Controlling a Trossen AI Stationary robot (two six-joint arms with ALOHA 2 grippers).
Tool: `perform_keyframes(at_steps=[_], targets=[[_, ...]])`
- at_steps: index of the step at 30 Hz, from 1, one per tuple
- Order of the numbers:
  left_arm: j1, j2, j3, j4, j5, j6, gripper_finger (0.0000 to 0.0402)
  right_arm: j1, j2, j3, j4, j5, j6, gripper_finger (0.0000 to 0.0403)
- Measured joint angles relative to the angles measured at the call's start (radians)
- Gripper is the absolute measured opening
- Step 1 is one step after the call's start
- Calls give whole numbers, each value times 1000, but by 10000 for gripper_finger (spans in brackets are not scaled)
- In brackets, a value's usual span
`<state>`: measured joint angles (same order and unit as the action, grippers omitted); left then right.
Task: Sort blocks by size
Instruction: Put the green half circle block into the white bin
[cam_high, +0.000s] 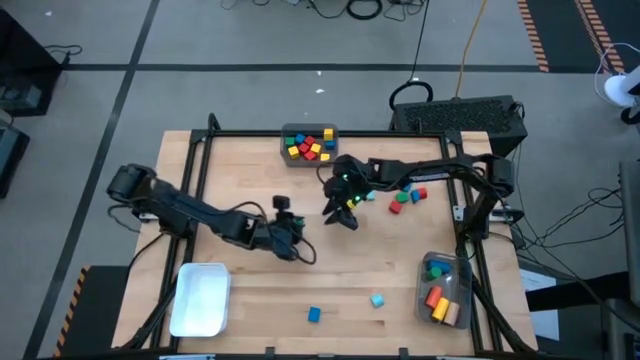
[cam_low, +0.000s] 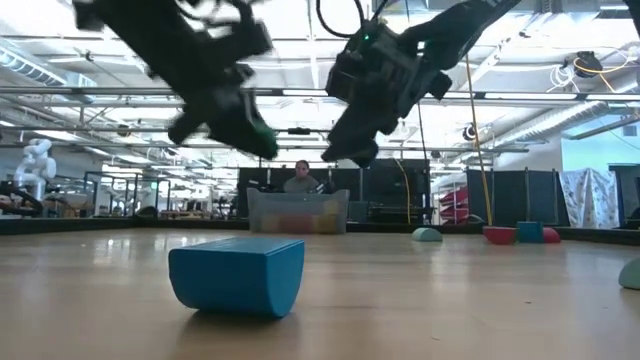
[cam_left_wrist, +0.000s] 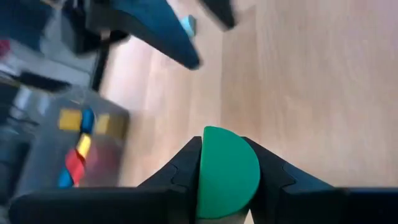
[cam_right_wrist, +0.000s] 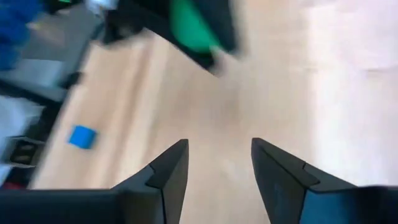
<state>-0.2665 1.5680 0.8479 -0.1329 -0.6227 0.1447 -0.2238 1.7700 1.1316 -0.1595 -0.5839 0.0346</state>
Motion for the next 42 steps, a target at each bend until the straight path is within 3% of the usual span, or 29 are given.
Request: perform_keyframes(at_steps=[6, 10, 14, 21, 28, 32, 36, 42], targets=[[-55, -138, 16, -290, 96, -301, 93, 58, -15, 0, 9, 84, -17, 160], [-99, -204, 64, -469, 253, -521, 94, 99, -14, 0, 19, 208, -15, 160], [-157, -242, 116, -580, 442, -674, 94, 154, -14, -1, 54, 262, 14, 160], [-276, -243, 128, -753, 592, -858, 94, 266, -12, -96, 294, 323, 82, 160], [-404, -242, 128, -860, 668, -1023, 95, 341, -12, -148, 346, 324, 80, 160], [-488, -242, 128, -864, 738, -1131, 95, 379, -12, -174, 470, 323, 78, 160], [-587, -242, 128, -862, 745, -1259, 95, 423, -12, -177, 526, 339, 82, 160], [-716, -242, 128, -861, 657, -1411, 95, 488, -11, -177, 580, 572, 69, 160]])
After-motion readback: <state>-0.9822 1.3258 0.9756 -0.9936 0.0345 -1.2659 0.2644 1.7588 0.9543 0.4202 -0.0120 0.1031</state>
